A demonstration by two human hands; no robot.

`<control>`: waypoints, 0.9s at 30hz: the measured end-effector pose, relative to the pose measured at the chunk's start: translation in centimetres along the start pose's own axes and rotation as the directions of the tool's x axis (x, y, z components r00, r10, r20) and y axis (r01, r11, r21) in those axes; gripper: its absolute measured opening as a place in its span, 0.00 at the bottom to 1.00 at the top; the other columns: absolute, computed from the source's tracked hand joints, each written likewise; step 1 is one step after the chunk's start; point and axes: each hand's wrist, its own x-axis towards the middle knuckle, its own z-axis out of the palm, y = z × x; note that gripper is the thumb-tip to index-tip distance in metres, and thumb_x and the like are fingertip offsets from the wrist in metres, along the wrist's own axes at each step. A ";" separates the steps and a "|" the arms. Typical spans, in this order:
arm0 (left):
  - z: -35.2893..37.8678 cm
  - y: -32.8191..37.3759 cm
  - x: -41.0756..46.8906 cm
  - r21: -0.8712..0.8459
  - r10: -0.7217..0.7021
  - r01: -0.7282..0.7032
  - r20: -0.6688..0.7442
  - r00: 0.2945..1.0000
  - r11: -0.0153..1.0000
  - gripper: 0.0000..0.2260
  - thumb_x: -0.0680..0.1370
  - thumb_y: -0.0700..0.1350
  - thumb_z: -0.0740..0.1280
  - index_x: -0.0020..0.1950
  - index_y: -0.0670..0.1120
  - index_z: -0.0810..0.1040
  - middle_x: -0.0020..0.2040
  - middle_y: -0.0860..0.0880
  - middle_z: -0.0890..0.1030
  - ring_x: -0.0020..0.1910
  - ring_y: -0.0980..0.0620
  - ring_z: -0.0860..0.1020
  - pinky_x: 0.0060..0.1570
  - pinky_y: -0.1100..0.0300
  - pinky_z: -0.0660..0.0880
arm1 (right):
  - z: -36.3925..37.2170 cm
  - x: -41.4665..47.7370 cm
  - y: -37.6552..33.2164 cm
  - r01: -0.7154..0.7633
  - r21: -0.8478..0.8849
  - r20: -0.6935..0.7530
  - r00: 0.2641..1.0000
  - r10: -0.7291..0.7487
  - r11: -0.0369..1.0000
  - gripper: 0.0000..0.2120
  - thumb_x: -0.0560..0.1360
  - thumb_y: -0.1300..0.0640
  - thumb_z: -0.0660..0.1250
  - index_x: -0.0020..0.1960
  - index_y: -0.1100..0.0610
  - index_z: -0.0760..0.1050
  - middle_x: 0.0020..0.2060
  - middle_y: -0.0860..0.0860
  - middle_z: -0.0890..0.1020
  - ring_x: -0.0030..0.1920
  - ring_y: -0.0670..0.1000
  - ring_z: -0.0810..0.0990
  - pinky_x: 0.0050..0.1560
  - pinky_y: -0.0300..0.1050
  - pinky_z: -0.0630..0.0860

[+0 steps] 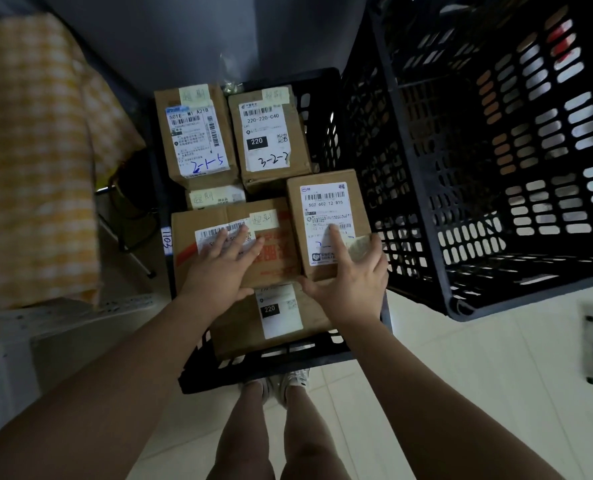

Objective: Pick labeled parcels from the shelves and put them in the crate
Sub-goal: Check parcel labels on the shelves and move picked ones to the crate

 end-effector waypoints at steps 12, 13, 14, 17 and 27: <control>-1.0 1.2 -0.3 -0.011 -0.029 0.029 -0.008 1.000 1.000 0.40 0.74 0.61 0.66 0.78 0.54 0.45 0.78 0.46 0.46 0.76 0.40 0.48 0.72 0.43 0.53 | 2.2 1.0 2.7 0.280 -0.363 0.366 0.920 -0.140 0.889 0.45 0.71 0.25 0.47 0.75 0.46 0.30 0.74 0.54 0.29 0.74 0.59 0.30 0.72 0.67 0.35; -1.4 1.3 -0.5 -0.028 -0.037 0.037 0.001 0.999 0.999 0.39 0.75 0.61 0.65 0.78 0.54 0.46 0.78 0.46 0.46 0.76 0.40 0.48 0.72 0.43 0.52 | 1.9 1.0 2.4 0.280 -0.365 0.383 0.914 -0.130 0.888 0.45 0.71 0.25 0.47 0.75 0.46 0.30 0.74 0.53 0.29 0.74 0.59 0.31 0.72 0.67 0.35; -1.9 1.4 -0.7 -0.032 -0.042 0.042 -0.002 0.999 0.999 0.37 0.75 0.61 0.64 0.78 0.53 0.49 0.78 0.46 0.48 0.76 0.41 0.49 0.72 0.44 0.52 | 1.5 0.9 2.0 0.278 -0.359 0.385 0.914 -0.130 0.891 0.44 0.72 0.26 0.47 0.76 0.47 0.32 0.75 0.54 0.31 0.75 0.60 0.32 0.72 0.66 0.35; -3.8 1.4 -2.4 0.001 -0.051 0.051 -0.088 0.995 0.999 0.29 0.79 0.56 0.60 0.77 0.49 0.56 0.77 0.45 0.55 0.75 0.43 0.53 0.72 0.48 0.55 | -0.6 0.5 -0.4 0.283 -0.243 0.287 0.935 -0.210 0.928 0.33 0.79 0.36 0.48 0.78 0.52 0.49 0.78 0.57 0.46 0.77 0.59 0.43 0.74 0.58 0.39; -14.1 -3.5 -17.2 -0.074 -0.363 0.381 -0.512 0.778 0.922 0.19 0.79 0.51 0.61 0.69 0.48 0.70 0.63 0.47 0.74 0.62 0.45 0.71 0.58 0.51 0.68 | -11.5 -1.2 -14.9 0.771 -0.090 -0.018 0.632 -0.775 0.630 0.17 0.76 0.55 0.63 0.63 0.57 0.74 0.56 0.56 0.79 0.56 0.60 0.76 0.54 0.53 0.74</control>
